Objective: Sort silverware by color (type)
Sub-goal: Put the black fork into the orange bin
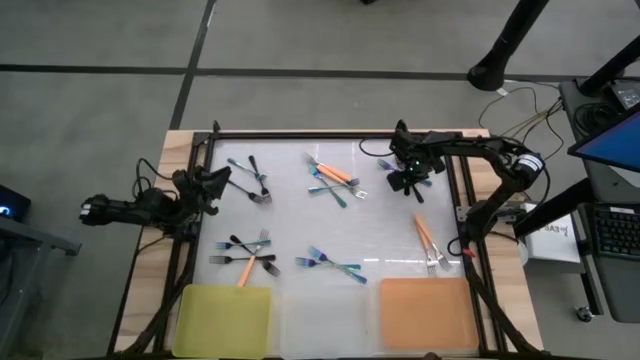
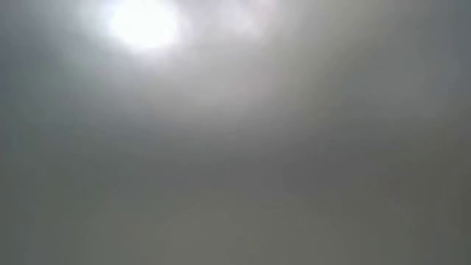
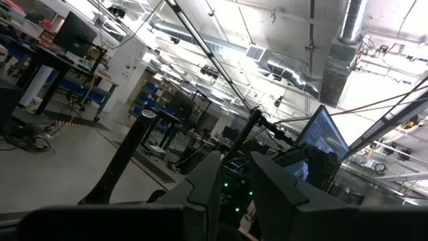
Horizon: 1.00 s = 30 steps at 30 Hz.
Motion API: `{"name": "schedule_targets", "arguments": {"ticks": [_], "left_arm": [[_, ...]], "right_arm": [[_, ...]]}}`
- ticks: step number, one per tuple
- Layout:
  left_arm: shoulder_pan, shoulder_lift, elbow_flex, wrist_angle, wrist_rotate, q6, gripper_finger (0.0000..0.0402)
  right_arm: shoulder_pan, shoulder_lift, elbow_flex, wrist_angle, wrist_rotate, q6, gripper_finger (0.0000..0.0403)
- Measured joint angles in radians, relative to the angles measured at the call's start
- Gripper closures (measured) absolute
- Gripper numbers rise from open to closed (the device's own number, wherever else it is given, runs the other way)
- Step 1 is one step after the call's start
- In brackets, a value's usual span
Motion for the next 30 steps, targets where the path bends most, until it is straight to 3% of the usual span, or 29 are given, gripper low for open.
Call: {"name": "schedule_targets", "arguments": {"ticks": [15,19,23,30], "left_arm": [[0.000,0.000,0.000,0.000,0.000,0.000,0.0340],[0.000,0.000,0.000,0.000,0.000,0.000,0.0340],[0.000,0.000,0.000,0.000,0.000,0.000,0.0340],[0.000,0.000,0.000,0.000,0.000,0.000,0.0340]], "right_arm": [[0.001,-0.155,-0.003,0.006,0.014,0.003,0.0392],[0.030,-0.226,-0.003,0.003,-0.068,-0.004,0.0393],[0.136,-0.300,-0.003,0.003,-0.145,0.020,0.0393],[0.442,-0.418,-0.003,0.008,-0.141,0.201,0.0393]]}}
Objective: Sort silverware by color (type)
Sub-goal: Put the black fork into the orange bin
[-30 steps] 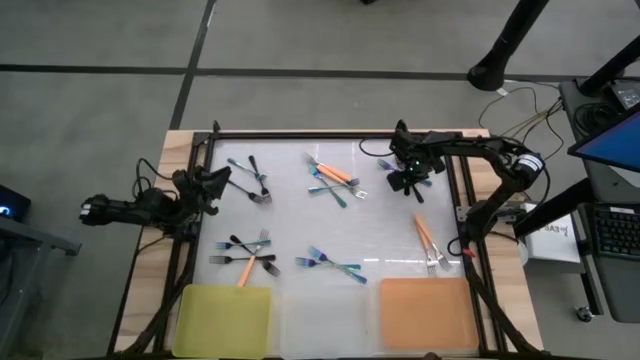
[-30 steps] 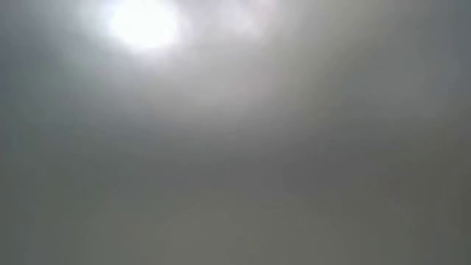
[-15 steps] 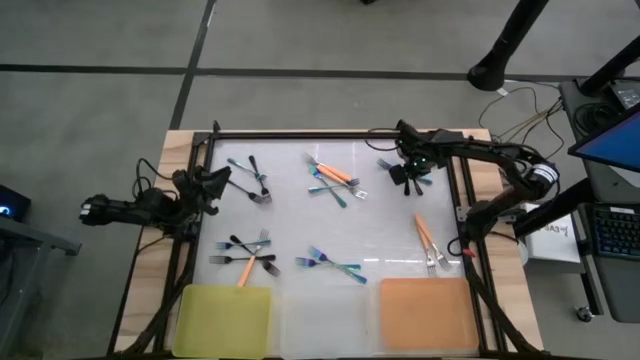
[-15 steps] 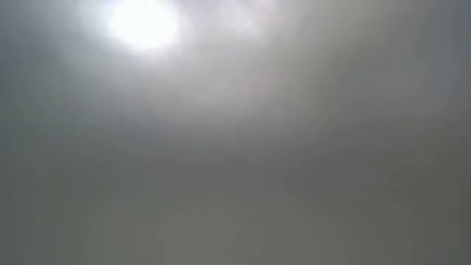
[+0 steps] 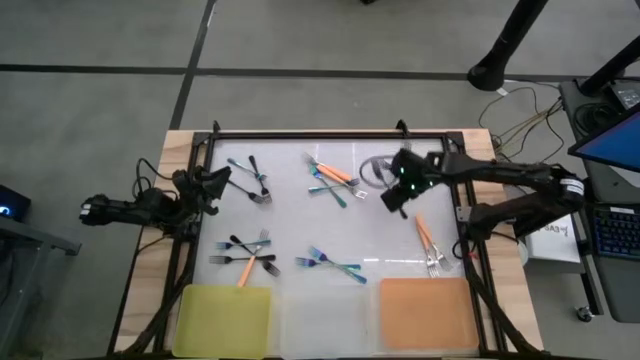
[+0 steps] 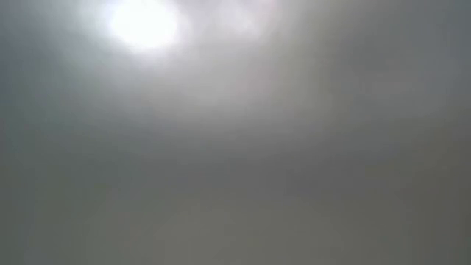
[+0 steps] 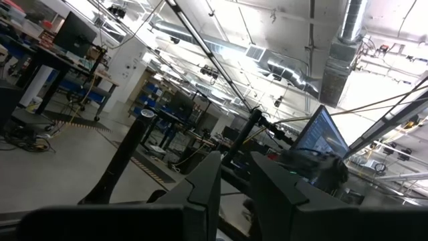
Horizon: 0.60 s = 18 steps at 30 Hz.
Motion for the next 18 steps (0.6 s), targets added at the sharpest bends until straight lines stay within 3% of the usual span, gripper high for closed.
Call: {"name": "schedule_targets", "arguments": {"ticks": [7,18], "left_arm": [[0.000,0.000,0.000,0.000,0.000,0.000,0.0340],[0.000,0.000,0.000,0.000,0.000,0.000,0.0340]], "right_arm": [[0.293,-0.075,0.000,0.001,0.019,0.173,0.0393],[0.695,-0.088,0.001,0.001,0.017,0.175,0.0392]]}}
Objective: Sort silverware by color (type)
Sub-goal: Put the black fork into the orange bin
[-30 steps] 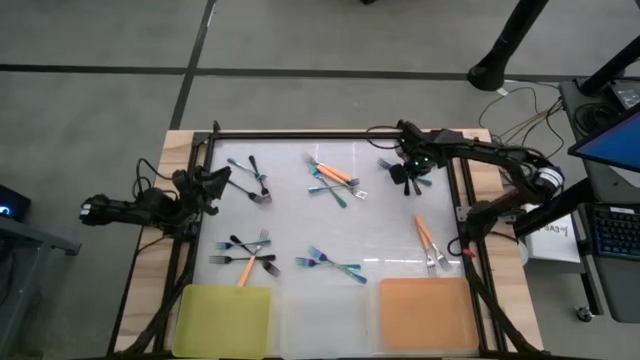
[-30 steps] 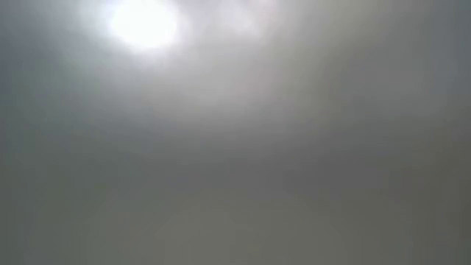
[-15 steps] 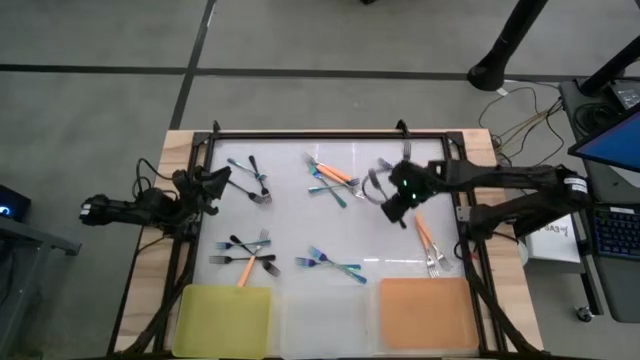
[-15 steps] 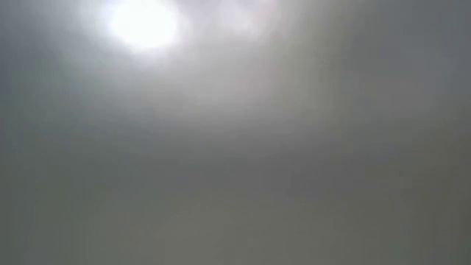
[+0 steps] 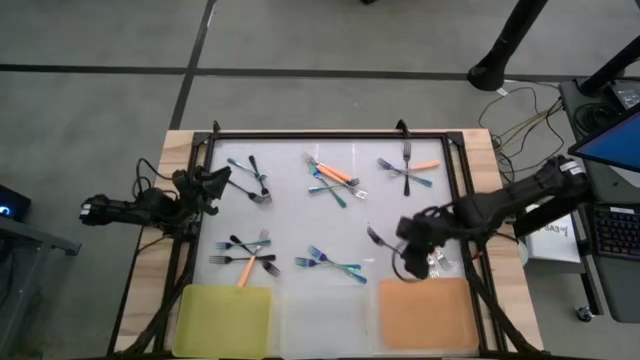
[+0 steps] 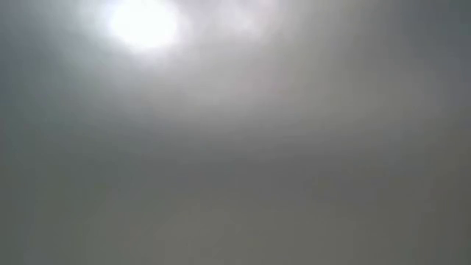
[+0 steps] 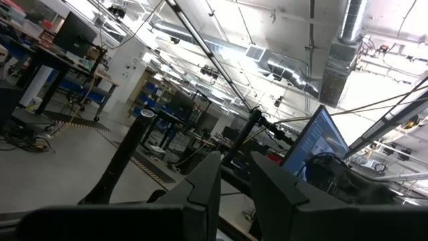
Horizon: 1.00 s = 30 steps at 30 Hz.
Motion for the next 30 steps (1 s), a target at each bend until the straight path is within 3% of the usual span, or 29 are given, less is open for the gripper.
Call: {"name": "schedule_targets", "arguments": {"ticks": [6,17,24,30], "left_arm": [[0.000,0.000,0.000,0.000,0.000,0.000,0.0340],[0.000,0.000,0.000,0.000,0.000,0.000,0.0340],[0.000,0.000,0.000,0.000,0.000,0.000,0.0340],[0.000,0.000,0.000,0.000,0.000,0.000,0.0340]], "right_arm": [[0.158,0.000,0.000,0.000,-0.018,0.090,0.0391],[0.384,0.008,0.001,0.081,-0.018,0.429,0.0391],[0.504,0.121,0.001,0.093,-0.023,0.599,0.0390],[0.529,0.232,0.003,0.128,-0.022,0.760,0.0390]]}}
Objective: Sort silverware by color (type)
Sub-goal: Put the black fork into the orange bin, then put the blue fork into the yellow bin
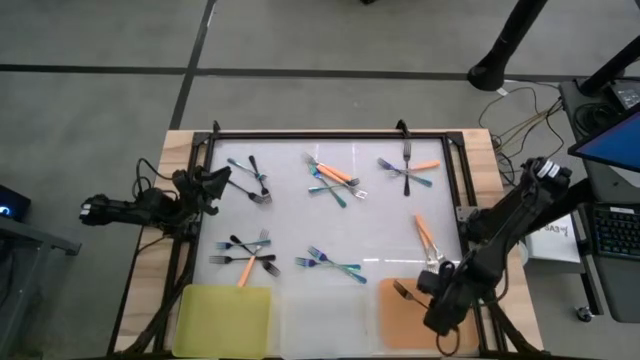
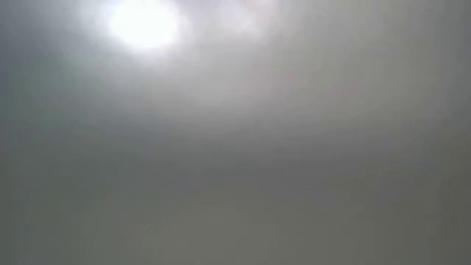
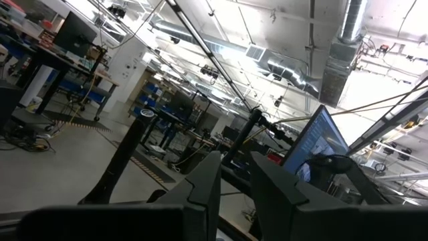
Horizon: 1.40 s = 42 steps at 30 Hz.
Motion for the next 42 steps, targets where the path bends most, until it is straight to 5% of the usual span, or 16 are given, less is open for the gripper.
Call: {"name": "schedule_targets", "arguments": {"ticks": [5,11,21,27,30,36,42], "left_arm": [[0.000,0.000,0.000,0.000,0.000,0.000,0.0340],[0.000,0.000,0.000,-0.002,0.000,0.000,0.0340],[0.000,0.000,0.000,-0.003,0.000,0.000,0.0340],[0.000,0.000,0.000,-0.003,0.000,0.000,0.0340],[0.000,0.000,0.000,-0.004,0.000,0.000,0.0340],[0.000,0.000,0.000,-0.004,0.000,0.000,0.0340],[0.000,0.000,0.000,-0.003,0.000,0.000,0.0340]], "right_arm": [[-0.002,0.041,0.001,0.002,-0.035,0.159,0.0390],[-0.002,0.058,0.001,0.024,-0.140,0.151,0.0374],[-0.010,0.027,0.001,0.032,-0.184,0.042,0.0287],[-0.040,-0.068,0.001,0.140,-0.184,0.054,0.0287],[-0.073,-0.127,0.001,0.137,-0.144,0.027,0.0297],[-0.235,-0.220,0.002,-0.094,0.182,-0.124,0.0313],[-0.500,-0.286,0.002,-0.247,0.207,-0.401,0.0314]]}}
